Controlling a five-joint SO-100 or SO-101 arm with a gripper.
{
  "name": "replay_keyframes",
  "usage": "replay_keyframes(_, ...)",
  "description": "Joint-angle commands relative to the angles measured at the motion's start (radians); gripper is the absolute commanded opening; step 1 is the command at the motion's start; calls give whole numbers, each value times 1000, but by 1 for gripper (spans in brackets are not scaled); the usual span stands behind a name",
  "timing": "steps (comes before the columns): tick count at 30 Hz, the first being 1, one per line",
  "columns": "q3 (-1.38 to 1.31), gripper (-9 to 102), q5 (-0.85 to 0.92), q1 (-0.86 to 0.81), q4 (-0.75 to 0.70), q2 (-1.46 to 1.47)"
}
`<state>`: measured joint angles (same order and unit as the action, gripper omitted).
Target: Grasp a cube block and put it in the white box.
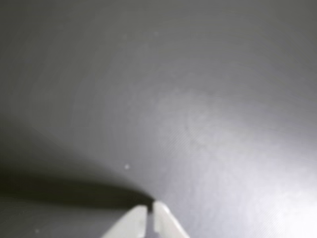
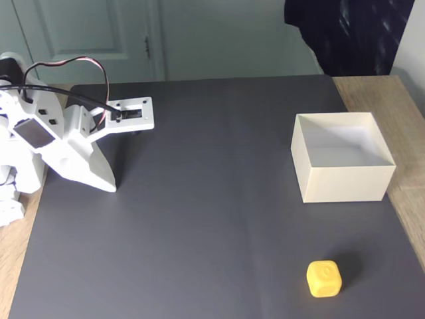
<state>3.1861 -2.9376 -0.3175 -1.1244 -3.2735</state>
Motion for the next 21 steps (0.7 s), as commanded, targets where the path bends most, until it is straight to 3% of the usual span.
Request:
replay_keyframes(1, -2, 1, -5, -28, -5, -8)
replay_keyframes(14, -2, 0, -2, 0, 5, -6)
replay_keyframes(21, -61, 0, -38, 29, 124, -6)
